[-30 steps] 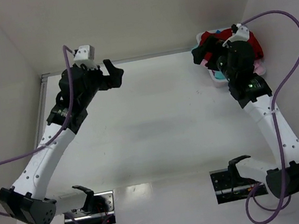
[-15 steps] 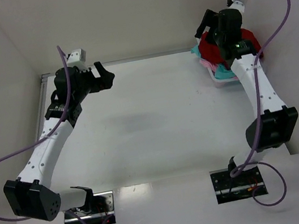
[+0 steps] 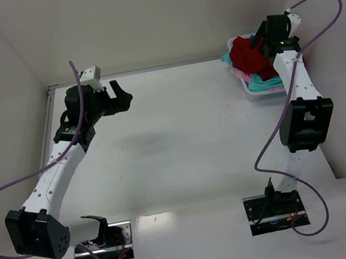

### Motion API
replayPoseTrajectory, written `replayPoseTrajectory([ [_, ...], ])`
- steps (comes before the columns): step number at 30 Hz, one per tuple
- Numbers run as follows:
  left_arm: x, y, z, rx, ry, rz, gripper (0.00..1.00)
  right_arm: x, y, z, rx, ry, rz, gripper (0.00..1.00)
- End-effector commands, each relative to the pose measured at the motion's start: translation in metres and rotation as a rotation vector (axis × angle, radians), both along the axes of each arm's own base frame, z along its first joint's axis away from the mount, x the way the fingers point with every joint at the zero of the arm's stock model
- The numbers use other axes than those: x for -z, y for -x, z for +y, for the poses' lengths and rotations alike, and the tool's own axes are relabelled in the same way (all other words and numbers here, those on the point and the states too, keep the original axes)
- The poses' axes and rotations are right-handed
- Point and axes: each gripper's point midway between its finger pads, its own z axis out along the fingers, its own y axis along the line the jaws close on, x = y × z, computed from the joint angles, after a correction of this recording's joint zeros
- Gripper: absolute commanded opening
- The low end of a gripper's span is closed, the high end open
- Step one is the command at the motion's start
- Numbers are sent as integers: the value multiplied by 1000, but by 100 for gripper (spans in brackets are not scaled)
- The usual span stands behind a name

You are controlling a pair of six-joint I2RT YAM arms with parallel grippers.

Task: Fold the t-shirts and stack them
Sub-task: Grab crumpled tshirt from bin with the right arm

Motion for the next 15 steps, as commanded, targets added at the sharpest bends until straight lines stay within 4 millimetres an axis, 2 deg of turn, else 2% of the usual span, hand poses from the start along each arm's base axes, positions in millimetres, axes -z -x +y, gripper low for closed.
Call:
replayPoseTrajectory([
  [1, -10, -3, 0, 9, 0, -46, 99, -12, 10, -14, 64, 15, -40, 99],
  [4, -2, -3, -1, 18, -1, -27, 99, -10, 13, -16, 70, 27, -24, 99],
  [8, 2, -3, -2, 15, 5, -15, 99, 13, 11, -22, 87, 45, 30, 99],
  [9, 2, -3, -2, 15, 5, -15, 99, 13, 11, -23, 96, 51, 31, 99],
  [10, 2, -3, -2, 13, 13, -12, 99, 19, 10, -24, 95, 50, 45, 98],
  [13, 7, -2, -2, 13, 11, -1, 99, 22, 6, -24, 96, 52, 25, 90],
  [15, 7, -2, -2, 13, 11, -1, 99, 27, 3, -25, 96, 51, 28, 75],
])
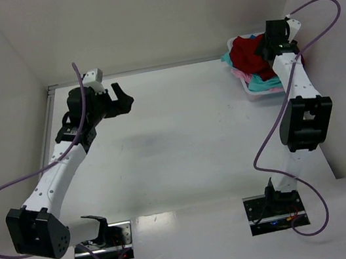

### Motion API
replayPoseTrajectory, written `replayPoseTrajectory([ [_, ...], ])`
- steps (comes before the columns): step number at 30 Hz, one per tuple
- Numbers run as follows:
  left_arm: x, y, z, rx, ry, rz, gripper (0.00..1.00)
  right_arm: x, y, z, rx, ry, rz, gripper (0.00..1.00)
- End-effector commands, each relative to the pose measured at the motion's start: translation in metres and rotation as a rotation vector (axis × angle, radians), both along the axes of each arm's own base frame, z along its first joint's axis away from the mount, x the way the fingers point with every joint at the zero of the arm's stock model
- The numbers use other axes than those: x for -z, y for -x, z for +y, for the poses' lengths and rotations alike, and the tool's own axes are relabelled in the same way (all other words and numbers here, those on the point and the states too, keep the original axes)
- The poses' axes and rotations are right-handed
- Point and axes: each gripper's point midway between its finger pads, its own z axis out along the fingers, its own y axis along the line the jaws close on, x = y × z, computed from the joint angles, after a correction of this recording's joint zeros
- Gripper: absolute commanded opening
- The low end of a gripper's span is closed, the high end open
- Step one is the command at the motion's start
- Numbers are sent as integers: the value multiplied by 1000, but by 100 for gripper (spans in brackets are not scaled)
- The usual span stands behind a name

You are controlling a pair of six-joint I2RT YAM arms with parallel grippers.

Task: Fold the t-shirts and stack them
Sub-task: Grab crumpled tshirt from bin with the right arm

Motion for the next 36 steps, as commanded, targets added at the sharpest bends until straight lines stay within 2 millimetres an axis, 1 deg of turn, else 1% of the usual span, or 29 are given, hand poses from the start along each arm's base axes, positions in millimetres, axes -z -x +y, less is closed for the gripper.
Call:
replayPoseTrajectory([
  [1, -5, -3, -2, 11, 16, -28, 99, -3, -10, -5, 24, 26, -39, 70],
  [2, -5, -3, -3, 19, 18, -27, 99, 3, -11, -5, 24, 24, -29, 59],
  [3, -5, -3, -3, 19, 19, -27, 99, 3, -11, -5, 24, 24, -29, 52],
  [5, -5, -3, -3, 19, 19, -27, 99, -3, -14, -6, 19, 33, -43, 38],
  [6, -5, -3, -3, 19, 19, -27, 99, -3, -14, -6, 19, 33, -43, 25],
  [8, -5, -4, 0, 10, 18, -27, 99, -9, -16, -8, 29, 43, -74, 12],
  [9, -5, -4, 0, 10, 18, -27, 99, -14, -14, -8, 29, 45, -84, 1],
  [11, -9, -4, 4, 1, 20, -36, 99, -23, -16, -8, 29, 47, -98, 0],
  [12, -5, -3, 7, 0, 21, -27, 99, -26, -17, -4, 10, 35, -103, 0],
  [14, -10, -2, 4, 15, 29, -44, 99, -46, -17, 1, -16, 23, -128, 0],
  [15, -16, -2, 7, 13, 35, -61, 99, -57, -18, 10, -64, 0, -157, 0],
  [16, -17, 0, 3, 34, 50, -57, 99, -68, -16, 17, -93, -13, -180, 0],
  [17, -19, 1, 0, 52, 57, -64, 99, -97, -8, 25, -129, -17, -252, 0],
  [18, -26, 1, -4, 74, 66, -81, 99, -123, -7, 33, -176, -18, -346, 0],
  [19, -23, 1, -5, 94, 73, -70, 99, -114, -4, 54, -263, -81, -357, 0],
  [20, -25, 6, -17, 171, 96, -65, 99, -126, 1, 61, -301, -88, -391, 0],
  [21, -37, 9, -24, 219, 112, -96, 99, -156, 11, 77, -347, -91, -471, 0],
  [22, -34, 10, -32, 266, 124, -89, 99, -161, 15, 89, -373, -103, -493, 0],
  [23, -36, 17, -44, 357, 150, -85, 99, -173, 20, 96, -379, -94, -522, 0],
  [24, -38, 19, -50, 404, 154, -101, 99, -186, 27, 105, -386, -105, -552, 0],
  [25, -42, 21, -55, 441, 163, -111, 99, -178, 27, 119, -406, -131, -557, 0],
  [27, -50, 24, -62, 501, 176, -136, 99, -171, 32, 133, -415, -204, -574, 0],
  [28, -53, 23, -65, 524, 180, -145, 99, -160, 39, 144, -432, -236, -571, 0],
  [30, -63, 26, -68, 555, 191, -171, 99, -153, 49, 164, -472, -277, -578, 0],
  [31, -64, 26, -68, 556, 190, -180, 99, -150, 58, 172, -484, -280, -574, 0],
  [32, -68, 26, -70, 569, 191, -196, 99, -151, 64, 192, -523, -290, -573, 0],
  [34, -68, 29, -73, 590, 186, -202, 99, -161, 76, 215, -605, -281, -585, 0],
  [35, -69, 29, -73, 592, 178, -217, 99, -174, 84, 233, -650, -291, -601, 0],
  [36, -69, 32, -75, 613, 182, -216, 99, -188, 93, 245, -694, -301, -629, 0],
])
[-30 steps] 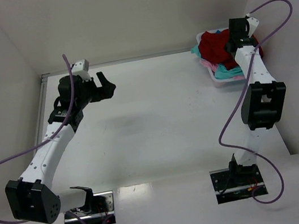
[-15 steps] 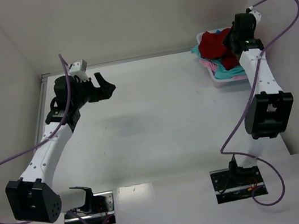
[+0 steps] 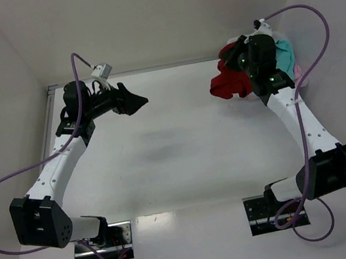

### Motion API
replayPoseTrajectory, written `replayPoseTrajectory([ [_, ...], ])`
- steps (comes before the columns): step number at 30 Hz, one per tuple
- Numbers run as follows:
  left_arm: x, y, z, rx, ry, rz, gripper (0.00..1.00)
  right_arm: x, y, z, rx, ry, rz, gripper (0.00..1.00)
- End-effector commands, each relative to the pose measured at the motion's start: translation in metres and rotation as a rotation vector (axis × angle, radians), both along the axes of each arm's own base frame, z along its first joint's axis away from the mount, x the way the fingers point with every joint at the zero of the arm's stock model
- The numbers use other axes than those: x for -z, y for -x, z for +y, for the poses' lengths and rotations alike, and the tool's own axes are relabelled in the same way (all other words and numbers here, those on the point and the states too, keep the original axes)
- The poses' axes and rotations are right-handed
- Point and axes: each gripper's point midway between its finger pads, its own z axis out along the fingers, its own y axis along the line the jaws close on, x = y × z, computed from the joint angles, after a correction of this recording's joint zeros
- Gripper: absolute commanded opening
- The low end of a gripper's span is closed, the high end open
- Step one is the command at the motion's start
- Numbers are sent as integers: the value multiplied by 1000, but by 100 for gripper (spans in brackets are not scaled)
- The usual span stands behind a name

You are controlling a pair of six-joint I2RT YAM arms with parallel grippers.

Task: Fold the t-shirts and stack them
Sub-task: Grab crumpled tshirt from bin with the right arm, then move the tshirt to the center of the board

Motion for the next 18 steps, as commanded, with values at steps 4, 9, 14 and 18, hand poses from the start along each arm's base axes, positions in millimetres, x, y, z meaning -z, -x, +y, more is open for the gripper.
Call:
replayPoseTrajectory([
  [4, -45, 27, -31, 235, 16, -223, 99, -134, 57, 79, -280, -71, -314, 0],
  [9, -66, 57, -65, 365, -55, -492, 99, -214, 110, 115, -455, -79, -484, 0],
  [14, -70, 32, -83, 220, -34, -509, 99, -240, 140, 128, -546, -137, -546, 0],
  [18, -76, 30, -98, 260, 49, -490, 99, -219, 142, 141, -607, -155, -499, 0],
])
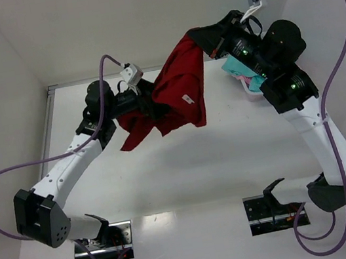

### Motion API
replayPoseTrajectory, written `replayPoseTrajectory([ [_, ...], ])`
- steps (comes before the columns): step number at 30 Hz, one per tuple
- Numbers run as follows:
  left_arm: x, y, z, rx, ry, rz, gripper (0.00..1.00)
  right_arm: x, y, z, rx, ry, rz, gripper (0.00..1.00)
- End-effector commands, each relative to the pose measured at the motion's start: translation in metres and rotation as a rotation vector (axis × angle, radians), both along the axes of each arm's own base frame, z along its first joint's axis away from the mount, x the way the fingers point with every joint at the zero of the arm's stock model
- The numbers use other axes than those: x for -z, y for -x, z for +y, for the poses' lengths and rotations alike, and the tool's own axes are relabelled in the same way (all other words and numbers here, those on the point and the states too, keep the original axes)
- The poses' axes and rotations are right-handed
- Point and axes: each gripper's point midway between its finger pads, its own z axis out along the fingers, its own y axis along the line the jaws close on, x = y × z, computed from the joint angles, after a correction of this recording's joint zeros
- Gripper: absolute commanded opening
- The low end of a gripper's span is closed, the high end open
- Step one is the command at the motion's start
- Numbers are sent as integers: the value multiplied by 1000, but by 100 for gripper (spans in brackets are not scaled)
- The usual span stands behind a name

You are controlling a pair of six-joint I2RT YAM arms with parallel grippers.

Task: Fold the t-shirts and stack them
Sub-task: Move the tshirt to the center of the board

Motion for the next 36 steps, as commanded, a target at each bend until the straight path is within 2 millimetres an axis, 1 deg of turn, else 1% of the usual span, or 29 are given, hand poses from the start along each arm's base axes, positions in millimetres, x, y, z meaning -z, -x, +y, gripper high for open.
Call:
replayPoseTrajectory([
  [1, -36, -9, -9, -1, 101, -119, 99, -9, 13, 8, -68, -42, -38, 0],
  [2, -41, -9, -13, -15, 117, -137, 99, -7, 15, 7, -68, -44, -42, 0],
  [3, -37, -10, -15, -32, 116, -127, 96, 6, 11, 12, -86, -37, -13, 0],
  [5, -38, -17, -12, -76, 121, -125, 73, 13, 10, 13, -89, -40, 4, 0],
  [6, -38, -19, -11, -87, 122, -125, 60, 23, 7, 14, -89, -32, 23, 0],
  [7, -38, -19, -11, -87, 122, -125, 44, 27, 6, 15, -89, -28, 32, 0],
  [8, -39, -21, -8, -113, 125, -124, 11, 32, 4, 16, -89, -24, 42, 0],
  [9, -38, -21, -5, -130, 133, -109, 0, 39, 4, 16, -88, -16, 60, 0],
  [11, -39, -20, -2, -142, 130, -121, 0, 49, 0, 16, -77, -10, 81, 0],
  [12, -45, -20, 2, -167, 135, -145, 0, 50, 2, 15, -77, -10, 81, 0],
  [13, -41, -22, 3, -178, 131, -137, 0, 48, 2, 15, -78, -14, 72, 0],
  [14, -42, -24, 4, -188, 132, -137, 0, 53, 2, 16, -86, -8, 81, 0],
  [16, -46, -27, 8, -225, 141, -143, 0, 53, 2, 16, -86, -8, 81, 0],
  [18, -57, -29, 15, -267, 123, -149, 0, 66, -6, 11, -34, 27, 87, 0],
  [19, -66, -32, 23, -317, 117, -162, 0, 71, -7, 6, -7, 40, 94, 0],
  [20, -61, -31, 29, -344, 73, -135, 0, 82, -13, 3, 28, 55, 121, 2],
  [22, -95, -26, 47, -414, 50, -219, 0, 98, -24, -10, 124, 67, 144, 3],
  [23, -90, -23, 53, -433, 2, -195, 0, 94, -24, -14, 145, 59, 138, 3],
  [24, -100, -17, 62, -455, -9, -213, 0, 98, -27, -17, 164, 60, 147, 5],
  [25, -106, -17, 73, -511, -33, -222, 0, 98, -28, -18, 177, 58, 149, 5],
  [26, -109, -11, 83, -543, -58, -194, 0, 94, -28, -18, 174, 40, 139, 5],
  [27, -122, 1, 96, -580, -47, -204, 0, 87, -27, -16, 161, 30, 115, 5],
  [28, -128, 7, 106, -614, -44, -206, 0, 78, -22, -13, 132, 13, 98, 5],
  [29, -129, 12, 119, -668, -40, -186, 0, 72, -17, -12, 118, -2, 83, 5],
  [30, -150, 30, 133, -694, 1, -223, 0, 60, -12, -13, 106, -21, 45, 5],
  [32, -160, 42, 152, -762, 19, -232, 0, 50, -4, -10, 81, -45, 17, 8],
  [33, -168, 50, 161, -787, 35, -244, 0, 50, -4, -11, 85, -34, 8, 10],
  [35, -164, 51, 168, -815, -1, -249, 0, 59, -12, -18, 145, -10, 31, 13],
  [36, -159, 48, 167, -815, -25, -246, 0, 72, -15, -20, 162, 3, 62, 13],
])
